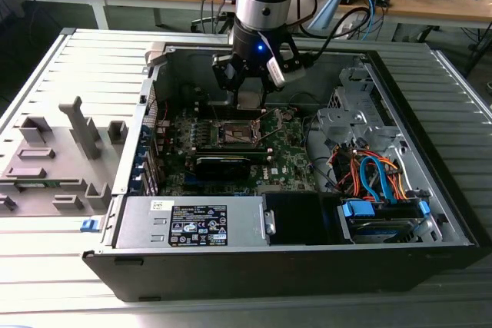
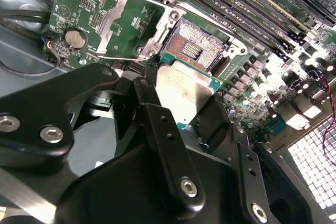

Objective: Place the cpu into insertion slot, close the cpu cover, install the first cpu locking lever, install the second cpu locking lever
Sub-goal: 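Place the cpu into insertion slot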

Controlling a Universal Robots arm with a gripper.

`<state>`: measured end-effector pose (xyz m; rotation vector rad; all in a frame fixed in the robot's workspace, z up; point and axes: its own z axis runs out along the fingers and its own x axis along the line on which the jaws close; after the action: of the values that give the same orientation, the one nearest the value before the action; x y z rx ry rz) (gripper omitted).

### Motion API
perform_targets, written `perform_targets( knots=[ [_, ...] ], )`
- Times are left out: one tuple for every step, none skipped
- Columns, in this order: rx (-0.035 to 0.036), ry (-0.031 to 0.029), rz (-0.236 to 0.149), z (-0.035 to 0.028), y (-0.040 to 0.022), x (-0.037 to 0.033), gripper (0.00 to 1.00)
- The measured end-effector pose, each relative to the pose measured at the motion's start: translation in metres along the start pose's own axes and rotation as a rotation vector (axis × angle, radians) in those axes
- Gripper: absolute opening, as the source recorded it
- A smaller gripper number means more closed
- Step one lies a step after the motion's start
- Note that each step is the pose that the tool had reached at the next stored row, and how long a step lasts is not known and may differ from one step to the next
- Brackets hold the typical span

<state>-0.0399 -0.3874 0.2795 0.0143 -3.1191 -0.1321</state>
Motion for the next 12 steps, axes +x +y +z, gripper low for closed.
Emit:
perform_targets(
  knots=[
    [0.0, 0.0, 0.0, 0.0001, -0.0001, 0.0, 0.55],
    [0.0, 0.0, 0.0, 0.0002, -0.0002, 0.0, 0.55],
    [-0.0001, 0.0, 0.0, 0.0003, -0.0003, 0.0, 0.55],
    [0.0, 0.0, 0.0, 0.0004, -0.0003, 0.0, 0.55],
    [0.0001, 0.0, 0.0, 0.0005, -0.0003, 0.0, 0.55],
    [-0.0001, -0.0001, 0.0, 0.0007, -0.0004, 0.0, 0.55],
    [-0.0002, -0.0001, 0.0, 0.0008, -0.0004, 0.0, 0.55],
    [-0.0002, -0.0001, 0.0, 0.0011, -0.0007, 0.0, 0.55],
    [-0.0002, -0.0001, 0.0, 0.0015, -0.001, -0.0001, 0.55],
    [-0.0001, 0.0, 0.0, 0.0015, -0.0011, 0.0, 0.55],
    [0.0, 0.0, 0.0, 0.0016, -0.0012, 0.0, 0.55],
    [0.0001, 0.0, 0.0, 0.0019, -0.0013, 0.0, 0.55]
  ],
)
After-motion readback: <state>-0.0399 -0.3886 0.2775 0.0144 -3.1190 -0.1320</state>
